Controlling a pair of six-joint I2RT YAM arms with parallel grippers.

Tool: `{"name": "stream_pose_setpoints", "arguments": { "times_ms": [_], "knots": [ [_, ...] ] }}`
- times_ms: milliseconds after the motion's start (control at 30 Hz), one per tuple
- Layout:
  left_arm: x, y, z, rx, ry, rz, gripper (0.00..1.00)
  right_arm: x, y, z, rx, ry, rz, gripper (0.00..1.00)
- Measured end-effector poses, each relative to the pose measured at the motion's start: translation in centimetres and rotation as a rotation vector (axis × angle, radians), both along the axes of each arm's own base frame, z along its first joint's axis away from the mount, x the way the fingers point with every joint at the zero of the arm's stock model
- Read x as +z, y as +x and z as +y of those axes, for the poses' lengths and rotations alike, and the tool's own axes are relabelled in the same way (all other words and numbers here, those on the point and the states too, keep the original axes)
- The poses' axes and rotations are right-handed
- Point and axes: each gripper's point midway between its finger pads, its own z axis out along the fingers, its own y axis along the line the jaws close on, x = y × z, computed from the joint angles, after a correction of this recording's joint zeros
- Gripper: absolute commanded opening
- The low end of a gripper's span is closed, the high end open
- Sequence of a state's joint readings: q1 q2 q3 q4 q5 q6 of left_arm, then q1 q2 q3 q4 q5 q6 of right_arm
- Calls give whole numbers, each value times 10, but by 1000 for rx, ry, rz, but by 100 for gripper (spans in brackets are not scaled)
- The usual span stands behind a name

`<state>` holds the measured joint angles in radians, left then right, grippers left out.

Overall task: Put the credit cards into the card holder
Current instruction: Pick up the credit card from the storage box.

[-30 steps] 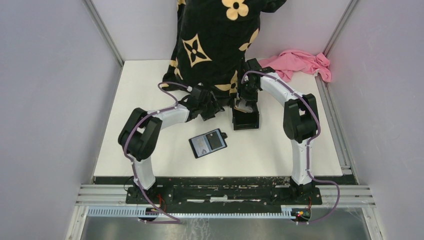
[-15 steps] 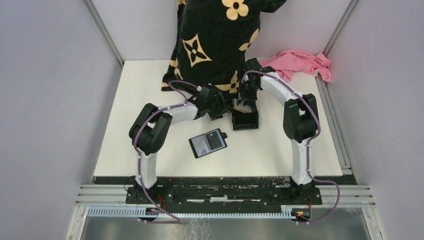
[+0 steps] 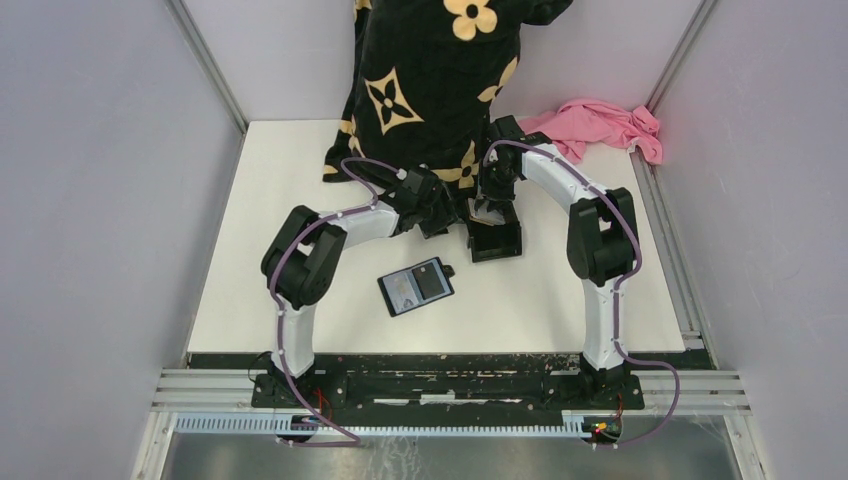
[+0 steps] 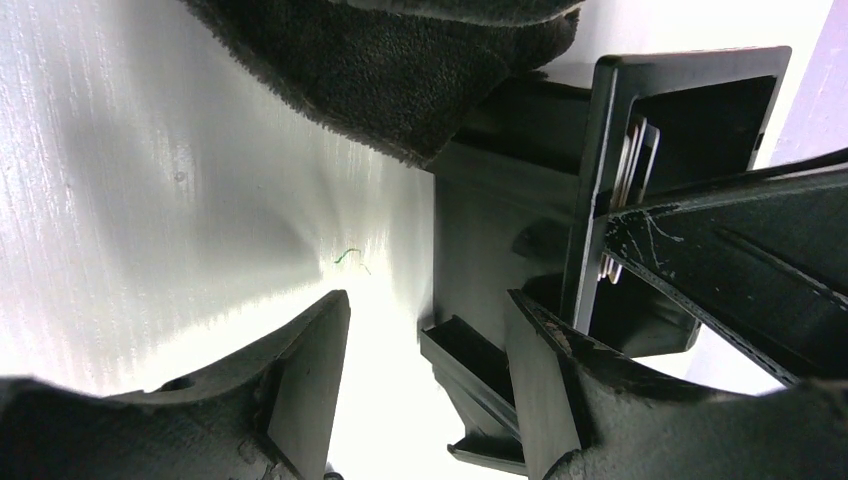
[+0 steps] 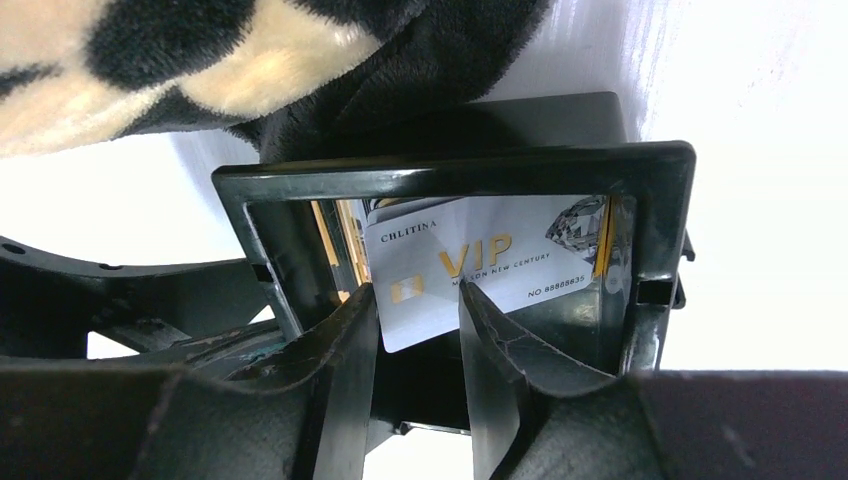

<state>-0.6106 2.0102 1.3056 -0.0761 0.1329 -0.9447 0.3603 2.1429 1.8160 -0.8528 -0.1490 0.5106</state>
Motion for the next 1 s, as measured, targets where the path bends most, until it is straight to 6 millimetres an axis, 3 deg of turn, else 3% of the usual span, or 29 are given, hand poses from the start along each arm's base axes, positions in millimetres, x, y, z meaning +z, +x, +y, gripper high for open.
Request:
{"name": "stream_pose_setpoints", "arguments": {
  "times_ms": [300,1000],
  "knots": [
    [-11,-2,-2,-6,13,18,65,3,-2,4,9,9,-2,39],
    [-10,-6,-8,-20,12,16,65,20,-11,12,35,36,-7,27]
  ]
}}
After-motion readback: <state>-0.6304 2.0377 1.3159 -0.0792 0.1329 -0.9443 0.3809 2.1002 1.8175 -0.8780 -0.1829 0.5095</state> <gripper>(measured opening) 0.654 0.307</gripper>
